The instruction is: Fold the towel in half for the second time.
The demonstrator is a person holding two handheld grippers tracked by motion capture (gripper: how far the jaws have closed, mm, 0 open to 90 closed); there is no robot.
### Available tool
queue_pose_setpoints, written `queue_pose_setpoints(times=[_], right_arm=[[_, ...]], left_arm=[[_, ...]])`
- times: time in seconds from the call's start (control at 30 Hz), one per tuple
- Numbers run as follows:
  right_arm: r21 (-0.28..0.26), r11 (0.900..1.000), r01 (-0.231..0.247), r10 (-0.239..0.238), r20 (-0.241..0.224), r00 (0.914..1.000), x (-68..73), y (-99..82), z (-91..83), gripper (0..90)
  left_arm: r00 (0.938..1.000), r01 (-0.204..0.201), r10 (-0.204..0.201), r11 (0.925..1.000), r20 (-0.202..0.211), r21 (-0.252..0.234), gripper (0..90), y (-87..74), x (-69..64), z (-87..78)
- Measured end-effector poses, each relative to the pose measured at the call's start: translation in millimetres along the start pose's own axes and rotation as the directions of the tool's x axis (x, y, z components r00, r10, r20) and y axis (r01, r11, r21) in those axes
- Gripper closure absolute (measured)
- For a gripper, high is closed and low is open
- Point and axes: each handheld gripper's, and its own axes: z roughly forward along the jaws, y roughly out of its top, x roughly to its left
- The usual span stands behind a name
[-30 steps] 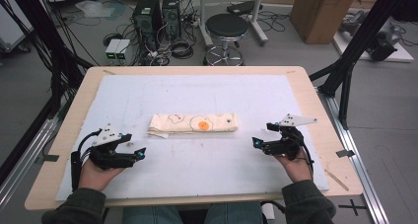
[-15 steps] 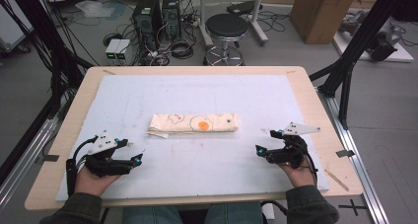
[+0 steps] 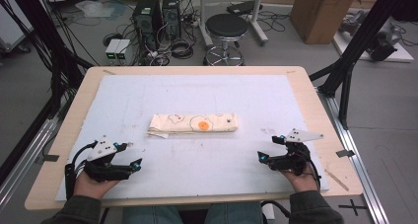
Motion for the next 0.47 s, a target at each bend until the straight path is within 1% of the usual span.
queue_pose_setpoints(times=[0.17,0.33,0.4,0.43,0.47], right_arm=[[-0.002,1.0,0.003,-0.003,0.002,1.0,1.8,-3.3,-3.2,12.1],[-0.002,1.0,-0.007,0.007,0.001,1.0,1.9,-4.1,-3.6,12.1],[-0.002,1.0,-0.003,0.003,0.005,1.0,2.1,-4.1,-2.5,12.1],[-0.002,1.0,0.003,-0.003,0.003,1.0,1.9,-4.1,-1.9,12.1],[0.001,1.0,0.006,-0.006,0.007,1.0,2.0,-4.0,-1.5,12.1]], left_arm=[[1.0,-0.002,0.002,1.0,0.0,-0.001,23.4,-1.5,0.4,-0.3],[1.0,-0.003,0.003,1.0,0.001,0.005,23.4,-2.4,0.3,1.2],[1.0,-0.006,0.006,1.0,0.002,0.006,23.4,-2.3,0.2,1.3],[1.0,-0.001,0.001,1.0,0.002,0.001,23.4,-2.1,-0.3,1.7],[1.0,-0.006,0.006,1.0,0.002,0.003,23.4,-1.9,-0.1,1.8]])
